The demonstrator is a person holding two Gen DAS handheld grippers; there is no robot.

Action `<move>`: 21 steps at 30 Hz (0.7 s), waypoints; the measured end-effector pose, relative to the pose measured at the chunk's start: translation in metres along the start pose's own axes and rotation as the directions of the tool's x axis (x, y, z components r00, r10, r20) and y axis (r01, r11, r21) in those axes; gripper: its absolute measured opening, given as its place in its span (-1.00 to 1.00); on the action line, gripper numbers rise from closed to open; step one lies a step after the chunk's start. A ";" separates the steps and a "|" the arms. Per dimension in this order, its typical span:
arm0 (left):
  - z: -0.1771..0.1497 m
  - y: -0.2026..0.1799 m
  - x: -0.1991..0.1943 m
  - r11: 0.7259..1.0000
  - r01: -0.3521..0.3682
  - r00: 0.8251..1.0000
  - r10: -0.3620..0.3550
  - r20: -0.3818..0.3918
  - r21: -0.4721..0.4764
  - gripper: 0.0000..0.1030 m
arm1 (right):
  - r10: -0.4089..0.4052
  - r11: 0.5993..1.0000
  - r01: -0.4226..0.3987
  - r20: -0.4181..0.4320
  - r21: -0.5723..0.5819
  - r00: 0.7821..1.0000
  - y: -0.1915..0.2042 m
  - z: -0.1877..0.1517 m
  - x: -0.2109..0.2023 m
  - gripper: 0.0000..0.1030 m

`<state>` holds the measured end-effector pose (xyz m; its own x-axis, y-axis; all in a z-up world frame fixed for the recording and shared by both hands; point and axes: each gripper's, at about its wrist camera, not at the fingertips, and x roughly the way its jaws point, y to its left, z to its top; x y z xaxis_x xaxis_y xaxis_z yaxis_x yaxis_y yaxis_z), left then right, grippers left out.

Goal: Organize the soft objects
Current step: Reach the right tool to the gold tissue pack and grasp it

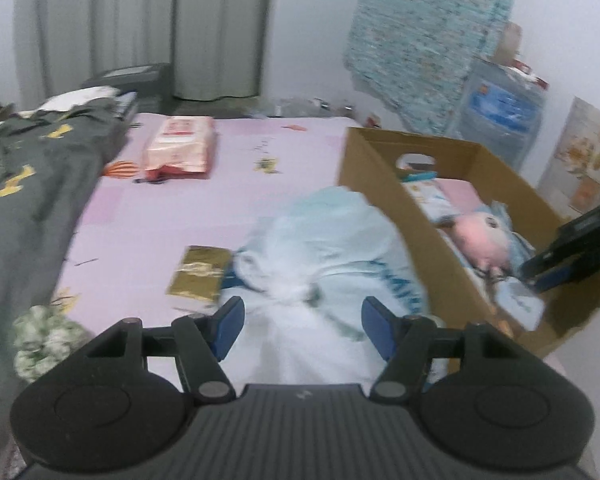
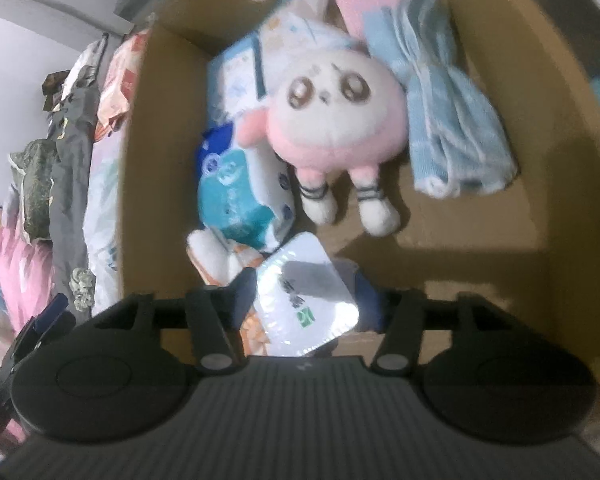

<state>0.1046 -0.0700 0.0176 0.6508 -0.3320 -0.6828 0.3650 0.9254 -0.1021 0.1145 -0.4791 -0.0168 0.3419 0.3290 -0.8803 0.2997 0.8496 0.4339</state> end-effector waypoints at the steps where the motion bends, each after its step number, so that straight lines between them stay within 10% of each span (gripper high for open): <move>1: -0.001 0.005 0.000 1.000 -0.017 1.000 0.017 0.006 -0.006 0.29 | -0.015 1.000 0.016 0.025 -0.020 1.000 0.007 0.001 -0.006 0.18; 10: -0.005 0.044 0.007 0.990 -0.136 0.990 0.138 0.040 -0.042 0.29 | 0.034 0.962 0.025 0.212 -0.271 0.977 0.117 0.018 -0.039 0.33; 17: -0.004 0.057 0.028 0.981 -0.190 0.980 0.192 0.051 -0.040 0.27 | 0.209 0.893 -0.202 -0.026 -0.401 0.977 0.244 0.049 0.038 0.34; 21: -0.002 0.067 0.053 0.978 -0.203 0.979 0.204 0.026 -0.037 0.25 | 0.146 0.883 -0.195 -0.145 -0.427 0.979 0.304 0.069 0.107 0.33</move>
<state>0.1622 -0.0252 -0.0267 0.7286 -0.1404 -0.6704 0.2002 0.9797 0.0124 0.3040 -0.2142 0.0345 0.2490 0.5058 -0.8259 -0.1824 0.8620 0.4729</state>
